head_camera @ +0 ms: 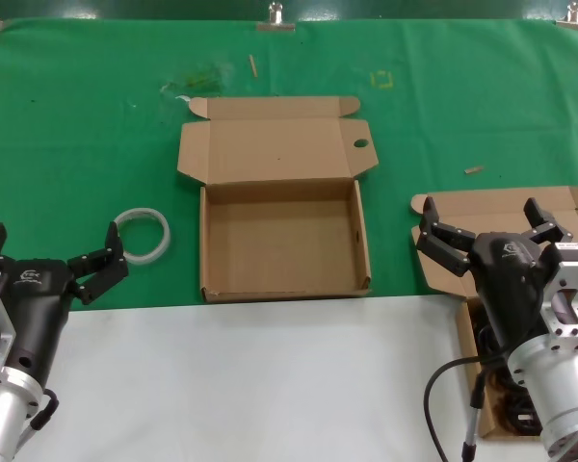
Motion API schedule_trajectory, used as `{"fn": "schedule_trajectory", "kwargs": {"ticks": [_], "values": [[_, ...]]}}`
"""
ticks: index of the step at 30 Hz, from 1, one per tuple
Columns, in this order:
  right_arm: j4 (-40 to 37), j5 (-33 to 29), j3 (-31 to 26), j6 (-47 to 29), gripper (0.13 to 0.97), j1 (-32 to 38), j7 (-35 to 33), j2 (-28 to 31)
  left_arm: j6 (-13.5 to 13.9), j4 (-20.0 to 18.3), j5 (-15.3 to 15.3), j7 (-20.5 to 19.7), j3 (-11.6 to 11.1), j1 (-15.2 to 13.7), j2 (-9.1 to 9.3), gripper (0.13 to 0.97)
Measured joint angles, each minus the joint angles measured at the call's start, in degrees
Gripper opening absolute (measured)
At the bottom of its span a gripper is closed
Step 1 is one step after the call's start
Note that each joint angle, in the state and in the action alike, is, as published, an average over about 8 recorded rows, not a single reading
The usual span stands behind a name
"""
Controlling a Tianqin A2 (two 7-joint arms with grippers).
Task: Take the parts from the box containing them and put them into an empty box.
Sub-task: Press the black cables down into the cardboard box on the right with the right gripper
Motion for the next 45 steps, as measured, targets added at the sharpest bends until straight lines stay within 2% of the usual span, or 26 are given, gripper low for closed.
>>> {"fn": "schedule_trajectory", "kwargs": {"ticks": [26, 31, 38, 45], "values": [[0.0, 0.1, -0.1, 0.1, 0.966, 0.0, 0.0, 0.0, 0.0, 0.0, 0.0, 0.0, 0.0, 0.0, 0.0, 0.965], [0.2, 2.4, -2.5, 3.4, 0.966, -0.4, -1.5, 0.0, 0.0, 0.0, 0.0, 0.0, 0.0, 0.0, 0.0, 0.965], [2.3, 12.1, -8.6, 13.7, 0.966, -1.5, -10.2, 0.0, 0.0, 0.0, 0.0, 0.0, 0.0, 0.0, 0.0, 0.965], [6.6, 23.4, -13.0, 26.8, 0.966, -3.0, -26.4, 0.0, 0.0, 0.0, 0.0, 0.0, 0.0, 0.0, 0.0, 0.965]]}}
